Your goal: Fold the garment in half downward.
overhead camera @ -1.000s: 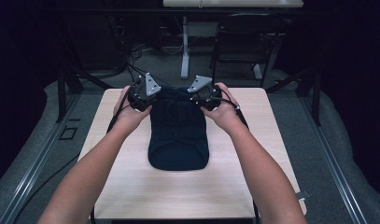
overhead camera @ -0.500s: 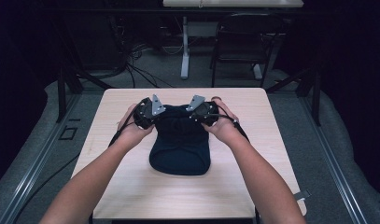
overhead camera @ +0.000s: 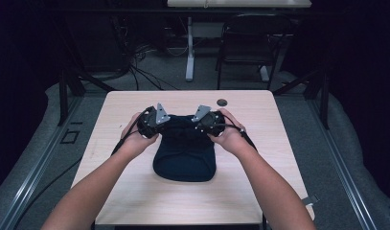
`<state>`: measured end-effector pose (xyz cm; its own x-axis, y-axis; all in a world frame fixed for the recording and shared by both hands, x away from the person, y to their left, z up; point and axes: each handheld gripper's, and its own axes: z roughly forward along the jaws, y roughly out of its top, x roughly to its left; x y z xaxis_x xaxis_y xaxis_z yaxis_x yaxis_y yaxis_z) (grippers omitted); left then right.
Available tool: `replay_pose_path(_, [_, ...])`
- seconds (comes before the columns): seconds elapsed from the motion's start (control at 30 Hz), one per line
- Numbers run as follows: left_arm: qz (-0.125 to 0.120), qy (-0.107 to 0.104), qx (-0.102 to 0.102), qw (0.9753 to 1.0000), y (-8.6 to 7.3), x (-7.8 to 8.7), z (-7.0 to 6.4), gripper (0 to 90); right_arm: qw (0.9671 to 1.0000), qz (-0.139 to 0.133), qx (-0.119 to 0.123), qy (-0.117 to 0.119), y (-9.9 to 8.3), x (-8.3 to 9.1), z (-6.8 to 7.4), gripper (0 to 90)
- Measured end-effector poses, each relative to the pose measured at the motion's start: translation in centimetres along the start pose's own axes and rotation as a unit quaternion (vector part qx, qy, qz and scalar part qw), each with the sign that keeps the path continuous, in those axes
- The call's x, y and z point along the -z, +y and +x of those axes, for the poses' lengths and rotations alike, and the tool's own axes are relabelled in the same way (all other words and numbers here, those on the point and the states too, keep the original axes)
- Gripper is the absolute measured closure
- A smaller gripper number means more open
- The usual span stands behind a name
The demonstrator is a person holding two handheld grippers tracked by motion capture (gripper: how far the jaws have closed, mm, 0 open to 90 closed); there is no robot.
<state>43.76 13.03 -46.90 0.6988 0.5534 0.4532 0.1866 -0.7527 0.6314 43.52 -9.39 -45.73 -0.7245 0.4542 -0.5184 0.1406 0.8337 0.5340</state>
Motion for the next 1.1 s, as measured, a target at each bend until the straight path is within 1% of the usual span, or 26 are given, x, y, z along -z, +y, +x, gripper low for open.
replay_pose_path(0.07, [0.000, -0.003, 0.001, 1.0000, -0.1, 0.1, 0.0, 82.4, 1.0000, 0.005, 0.001, 0.002, 0.0, 0.1, 0.0, 79.8])
replay_pose_path(0.1, [-0.001, -0.004, 0.003, 1.0000, -0.1, 0.1, -0.1, 82.4, 1.0000, 0.004, 0.002, 0.003, -0.1, 0.2, 0.1, 79.8])
replay_pose_path(0.2, [-0.002, -0.006, 0.000, 1.0000, -0.3, 0.2, -0.1, 82.4, 1.0000, -0.001, -0.001, 0.008, -0.2, 0.3, 0.2, 79.7])
replay_pose_path(0.23, [-0.003, -0.009, -0.001, 1.0000, -0.3, 0.4, -0.1, 82.4, 0.9999, -0.002, -0.004, 0.013, -0.3, 0.5, 0.4, 79.7])
replay_pose_path(0.3, [-0.002, -0.013, -0.002, 0.9999, -0.3, 0.5, -0.2, 82.3, 0.9998, -0.003, -0.004, 0.017, -0.3, 0.6, 0.5, 79.6])
replay_pose_path(0.33, [-0.004, -0.016, 0.000, 0.9999, -0.3, 0.6, -0.3, 82.3, 0.9998, 0.001, -0.001, 0.017, -0.4, 0.7, 0.6, 79.5])
replay_pose_path(0.4, [-0.005, -0.020, 0.000, 0.9998, -0.3, 0.8, -0.4, 82.3, 0.9997, 0.000, -0.003, 0.022, -0.5, 0.9, 0.8, 79.3])
replay_pose_path(0.43, [-0.003, -0.024, -0.002, 0.9997, -0.4, 0.9, -0.5, 82.3, 0.9997, 0.002, -0.004, 0.026, -0.6, 0.9, 0.9, 79.2])
replay_pose_path(0.47, [-0.005, -0.027, 0.000, 0.9996, -0.4, 1.0, -0.6, 82.3, 0.9996, 0.005, -0.001, 0.027, -0.7, 1.1, 0.9, 79.2])
replay_pose_path(0.5, [-0.006, -0.032, 0.001, 0.9995, -0.5, 1.0, -0.8, 82.2, 0.9995, 0.004, -0.003, 0.030, -0.8, 1.1, 1.1, 79.2])
replay_pose_path(0.6, [-0.003, -0.048, -0.004, 0.9988, -0.7, 1.3, -1.1, 82.2, 0.9992, 0.006, -0.001, 0.039, -1.1, 1.4, 1.5, 79.3])
replay_pose_path(0.63, [-0.006, -0.050, -0.007, 0.9987, -0.8, 1.4, -1.3, 82.2, 0.9990, 0.008, 0.001, 0.044, -1.2, 1.4, 1.6, 79.4])
replay_pose_path(0.67, [-0.003, -0.056, -0.009, 0.9984, -0.8, 1.5, -1.4, 82.2, 0.9988, 0.012, 0.004, 0.047, -1.3, 1.5, 1.8, 79.5])
replay_pose_path(0.73, [-0.005, -0.062, -0.010, 0.9980, -1.0, 1.7, -1.6, 82.2, 0.9985, 0.011, 0.003, 0.053, -1.5, 1.7, 2.1, 79.9])
replay_pose_path(0.83, [-0.004, -0.072, -0.016, 0.9972, -1.3, 1.9, -1.9, 82.1, 0.9978, 0.010, -0.001, 0.066, -1.9, 2.0, 2.7, 81.6])
replay_pose_path(0.87, [-0.008, -0.075, -0.016, 0.9971, -1.4, 1.9, -2.0, 82.1, 0.9974, 0.011, 0.001, 0.071, -2.0, 2.0, 2.9, 82.7])
replay_pose_path(0.9, [-0.005, -0.080, -0.014, 0.9967, -1.5, 2.0, -2.0, 82.1, 0.9971, 0.019, 0.011, 0.072, -2.0, 2.1, 3.1, 83.9])
replay_pose_path(0.97, [-0.005, -0.083, -0.017, 0.9964, -1.7, 2.1, -2.3, 82.1, 0.9966, 0.017, 0.011, 0.080, -2.2, 2.2, 3.4, 84.5])
replay_pose_path(1.1, [-0.004, -0.091, -0.020, 0.9956, -1.9, 2.2, -2.8, 82.1, 0.9953, 0.026, 0.008, 0.093, -2.5, 2.4, 3.9, 84.8])
